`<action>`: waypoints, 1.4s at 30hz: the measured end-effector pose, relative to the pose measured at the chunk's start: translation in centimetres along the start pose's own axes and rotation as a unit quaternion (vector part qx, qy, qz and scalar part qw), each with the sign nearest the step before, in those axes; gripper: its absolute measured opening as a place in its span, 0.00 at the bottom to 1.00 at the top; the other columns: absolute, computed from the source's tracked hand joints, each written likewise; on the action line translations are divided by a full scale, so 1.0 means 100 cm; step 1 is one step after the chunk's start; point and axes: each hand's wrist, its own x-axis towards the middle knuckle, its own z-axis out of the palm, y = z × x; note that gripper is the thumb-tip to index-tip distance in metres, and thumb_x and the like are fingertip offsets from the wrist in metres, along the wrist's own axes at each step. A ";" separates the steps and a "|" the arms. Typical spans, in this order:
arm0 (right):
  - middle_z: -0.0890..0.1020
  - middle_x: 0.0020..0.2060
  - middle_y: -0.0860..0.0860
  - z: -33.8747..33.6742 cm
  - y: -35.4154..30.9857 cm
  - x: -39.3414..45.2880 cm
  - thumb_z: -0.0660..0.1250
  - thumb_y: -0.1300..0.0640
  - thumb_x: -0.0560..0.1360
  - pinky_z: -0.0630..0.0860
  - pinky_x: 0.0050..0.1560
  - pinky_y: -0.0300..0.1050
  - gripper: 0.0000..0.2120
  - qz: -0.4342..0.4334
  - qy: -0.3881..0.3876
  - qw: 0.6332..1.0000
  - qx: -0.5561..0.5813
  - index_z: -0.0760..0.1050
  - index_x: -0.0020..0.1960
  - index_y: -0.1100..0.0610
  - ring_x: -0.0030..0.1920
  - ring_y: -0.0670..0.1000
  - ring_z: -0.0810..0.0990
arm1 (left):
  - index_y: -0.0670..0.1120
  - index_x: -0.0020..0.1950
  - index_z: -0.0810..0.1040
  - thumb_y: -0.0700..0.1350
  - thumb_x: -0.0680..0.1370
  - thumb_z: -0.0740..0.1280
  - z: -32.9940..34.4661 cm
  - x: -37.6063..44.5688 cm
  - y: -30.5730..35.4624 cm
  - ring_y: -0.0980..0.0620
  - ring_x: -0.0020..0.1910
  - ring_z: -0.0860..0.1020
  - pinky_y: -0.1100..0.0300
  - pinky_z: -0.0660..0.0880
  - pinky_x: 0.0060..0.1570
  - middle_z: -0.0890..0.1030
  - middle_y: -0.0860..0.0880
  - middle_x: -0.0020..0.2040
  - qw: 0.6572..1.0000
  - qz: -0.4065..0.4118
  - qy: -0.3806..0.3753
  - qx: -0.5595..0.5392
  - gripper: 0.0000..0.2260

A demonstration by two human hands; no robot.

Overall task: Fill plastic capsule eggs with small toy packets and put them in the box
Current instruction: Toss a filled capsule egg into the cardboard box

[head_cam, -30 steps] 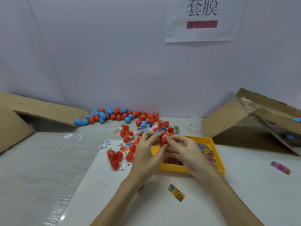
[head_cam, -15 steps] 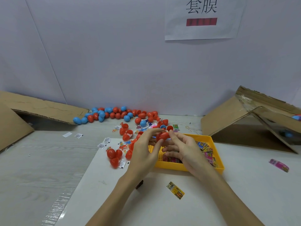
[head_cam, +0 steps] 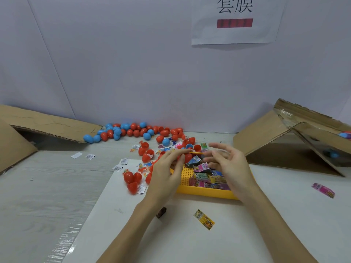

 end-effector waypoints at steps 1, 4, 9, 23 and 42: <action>0.87 0.46 0.54 -0.007 0.002 0.002 0.65 0.65 0.83 0.81 0.40 0.37 0.09 -0.032 0.042 0.994 -0.100 0.80 0.59 0.57 0.42 0.49 0.86 | 0.51 0.65 0.82 0.42 0.84 0.64 0.001 0.000 0.000 0.54 0.48 0.80 0.60 0.78 0.46 0.82 0.55 0.53 1.000 -0.005 0.000 0.002 0.12; 0.85 0.50 0.49 -0.025 0.011 0.006 0.68 0.65 0.81 0.77 0.46 0.36 0.10 -0.076 0.117 0.908 -0.395 0.83 0.58 0.54 0.47 0.47 0.82 | 0.53 0.65 0.81 0.44 0.84 0.65 0.003 0.000 -0.001 0.54 0.46 0.79 0.63 0.77 0.44 0.82 0.54 0.51 1.000 -0.011 -0.006 0.010 0.11; 0.84 0.59 0.52 -0.034 0.022 0.011 0.74 0.56 0.78 0.80 0.60 0.54 0.14 -0.009 0.047 0.827 -0.560 0.83 0.64 0.53 0.61 0.57 0.78 | 0.57 0.66 0.78 0.46 0.80 0.72 0.003 -0.002 -0.003 0.53 0.45 0.78 0.65 0.77 0.45 0.80 0.55 0.54 0.999 0.006 -0.034 0.038 0.16; 0.81 0.49 0.51 -0.026 0.015 0.010 0.67 0.61 0.82 0.79 0.51 0.47 0.03 -0.058 0.101 0.877 -0.467 0.79 0.52 0.55 0.51 0.51 0.79 | 0.53 0.67 0.79 0.47 0.80 0.71 0.002 -0.002 -0.002 0.56 0.47 0.79 0.67 0.77 0.44 0.81 0.57 0.55 0.997 0.012 -0.044 0.062 0.15; 0.85 0.32 0.45 0.009 0.012 -0.015 0.69 0.55 0.82 0.82 0.38 0.36 0.03 -0.118 -0.020 0.930 -0.347 0.83 0.52 0.51 0.33 0.42 0.84 | 0.49 0.61 0.81 0.45 0.83 0.67 0.007 -0.005 0.003 0.63 0.57 0.74 0.75 0.70 0.51 0.75 0.53 0.56 0.995 -0.009 -0.026 0.091 0.08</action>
